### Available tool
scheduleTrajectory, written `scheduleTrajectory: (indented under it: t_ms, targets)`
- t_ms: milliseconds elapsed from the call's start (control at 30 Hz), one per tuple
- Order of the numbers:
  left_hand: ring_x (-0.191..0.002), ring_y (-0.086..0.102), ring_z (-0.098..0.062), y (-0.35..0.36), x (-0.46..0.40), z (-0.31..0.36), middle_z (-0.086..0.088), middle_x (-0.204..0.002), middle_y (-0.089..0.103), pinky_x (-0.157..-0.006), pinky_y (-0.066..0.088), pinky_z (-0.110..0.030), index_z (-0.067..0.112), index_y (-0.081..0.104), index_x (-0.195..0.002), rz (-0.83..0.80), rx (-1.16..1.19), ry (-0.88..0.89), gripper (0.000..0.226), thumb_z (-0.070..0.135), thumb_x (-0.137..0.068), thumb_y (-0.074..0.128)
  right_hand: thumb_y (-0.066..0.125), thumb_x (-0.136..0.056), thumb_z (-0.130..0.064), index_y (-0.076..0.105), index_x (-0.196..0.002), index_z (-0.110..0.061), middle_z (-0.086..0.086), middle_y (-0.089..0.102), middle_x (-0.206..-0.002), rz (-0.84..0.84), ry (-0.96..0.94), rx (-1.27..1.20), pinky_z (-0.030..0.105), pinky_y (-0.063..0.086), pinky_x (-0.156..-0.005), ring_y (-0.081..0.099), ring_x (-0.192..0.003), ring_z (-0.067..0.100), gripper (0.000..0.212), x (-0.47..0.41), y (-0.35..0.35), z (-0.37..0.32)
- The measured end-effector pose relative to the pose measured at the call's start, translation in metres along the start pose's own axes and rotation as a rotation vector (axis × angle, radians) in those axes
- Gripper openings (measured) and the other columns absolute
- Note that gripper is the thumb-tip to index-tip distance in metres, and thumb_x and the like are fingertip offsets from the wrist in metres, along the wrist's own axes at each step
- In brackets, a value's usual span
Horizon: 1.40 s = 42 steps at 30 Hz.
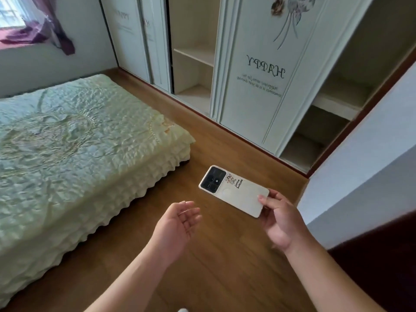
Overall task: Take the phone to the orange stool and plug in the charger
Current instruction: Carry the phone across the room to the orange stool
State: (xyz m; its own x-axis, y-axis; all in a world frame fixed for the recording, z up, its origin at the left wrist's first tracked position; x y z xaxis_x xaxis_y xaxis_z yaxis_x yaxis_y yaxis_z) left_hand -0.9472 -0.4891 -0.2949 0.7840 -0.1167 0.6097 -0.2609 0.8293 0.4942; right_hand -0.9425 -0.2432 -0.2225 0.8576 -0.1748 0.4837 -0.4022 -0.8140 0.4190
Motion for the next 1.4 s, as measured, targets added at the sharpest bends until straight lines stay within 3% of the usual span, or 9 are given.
scheduleTrajectory:
  t_ms: [133,400,600,667,767,1033,1167,1333,1400]
  targets:
    - [-0.067,0.071,-0.021,0.017,-0.042,0.031,-0.009,-0.083,0.074,-0.055,0.052,-0.029,0.009,0.068,-0.099,-0.032,-0.014,-0.031,0.025,0.024,-0.084,0.054,0.055,-0.091,0.001,0.055,-0.117,-0.003,0.025,0.069,-0.112,0.015,-0.013,0.008,0.043,0.057,-0.081,0.067,-0.104,0.038,0.027,-0.033,0.029,-0.019]
    - [-0.067,0.070,-0.021,0.061,-0.138,0.093,-0.011,-0.084,0.074,-0.054,0.053,-0.031,0.007,0.068,-0.099,-0.047,-0.017,-0.014,0.025,0.024,-0.086,0.054,0.057,-0.089,0.000,0.058,-0.114,-0.004,0.023,0.072,-0.107,0.009,-0.010,-0.055,0.038,0.061,-0.064,0.071,-0.095,0.036,0.026,-0.135,0.059,-0.046]
    - [-0.062,0.068,-0.022,0.117,-0.217,0.151,-0.011,-0.080,0.072,-0.062,0.048,-0.034,0.007,0.068,-0.092,-0.043,-0.029,0.052,0.032,0.023,-0.065,0.064,0.059,-0.086,0.003,0.059,-0.110,-0.006,0.020,0.076,-0.097,-0.018,0.024,-0.079,0.037,0.059,-0.057,0.074,-0.085,0.033,0.026,-0.248,0.077,-0.077]
    - [-0.061,0.068,-0.021,0.136,-0.243,0.171,-0.010,-0.078,0.072,-0.062,0.048,-0.034,0.008,0.067,-0.092,-0.019,-0.031,0.071,0.027,0.021,-0.068,0.061,0.060,-0.086,0.003,0.059,-0.109,-0.008,0.019,0.076,-0.096,-0.041,0.038,-0.077,0.035,0.058,-0.056,0.074,-0.083,0.032,0.026,-0.284,0.084,-0.096]
    - [-0.060,0.068,-0.020,0.166,-0.283,0.200,-0.009,-0.077,0.073,-0.063,0.048,-0.033,0.008,0.066,-0.096,0.027,-0.045,0.087,0.023,0.021,-0.080,0.054,0.062,-0.084,0.001,0.058,-0.111,-0.009,0.018,0.076,-0.096,-0.098,0.044,-0.075,0.035,0.059,-0.058,0.074,-0.085,0.032,0.028,-0.332,0.095,-0.130]
    - [-0.067,0.071,-0.023,0.229,-0.373,0.264,-0.011,-0.083,0.075,-0.058,0.054,-0.033,0.007,0.066,-0.101,0.010,-0.023,0.115,0.029,0.025,-0.080,0.058,0.062,-0.084,0.002,0.059,-0.106,-0.010,0.016,0.077,-0.093,-0.116,0.011,-0.091,0.039,0.060,-0.067,0.073,-0.088,0.032,0.025,-0.432,0.113,-0.211]
    - [-0.070,0.068,-0.023,0.253,-0.422,0.291,-0.012,-0.088,0.073,-0.057,0.055,-0.033,0.007,0.069,-0.098,-0.001,-0.003,0.115,0.042,0.026,-0.061,0.065,0.059,-0.084,0.004,0.059,-0.103,-0.009,0.012,0.078,-0.085,-0.106,0.005,-0.087,0.038,0.060,-0.062,0.070,-0.092,0.033,0.023,-0.485,0.131,-0.238]
    - [-0.072,0.069,-0.021,0.274,-0.508,0.327,-0.009,-0.085,0.073,-0.058,0.054,-0.034,0.008,0.067,-0.100,-0.028,0.004,0.105,0.028,0.024,-0.080,0.057,0.057,-0.085,0.006,0.059,-0.099,-0.009,0.010,0.078,-0.077,-0.097,0.015,-0.070,0.035,0.060,-0.053,0.075,-0.074,0.027,0.021,-0.566,0.169,-0.261]
    - [-0.073,0.069,-0.020,0.280,-0.549,0.348,-0.008,-0.086,0.072,-0.061,0.053,-0.034,0.009,0.068,-0.099,-0.025,-0.004,0.118,0.026,0.024,-0.082,0.055,0.057,-0.084,0.007,0.059,-0.100,-0.009,0.010,0.078,-0.076,-0.073,0.012,-0.045,0.033,0.058,-0.050,0.074,-0.076,0.031,0.023,-0.605,0.186,-0.270]
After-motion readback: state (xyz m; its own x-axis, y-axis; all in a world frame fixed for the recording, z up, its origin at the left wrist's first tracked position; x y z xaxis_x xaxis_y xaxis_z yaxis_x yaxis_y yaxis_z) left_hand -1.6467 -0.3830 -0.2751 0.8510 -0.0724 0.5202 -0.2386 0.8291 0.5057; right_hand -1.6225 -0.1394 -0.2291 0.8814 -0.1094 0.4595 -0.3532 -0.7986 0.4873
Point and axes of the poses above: each hand's wrist, its own x-axis away from the middle knuckle, its own y-axis out of the palm, z = x × y, the point moved 10 cm from there along -x, towards the middle knuckle
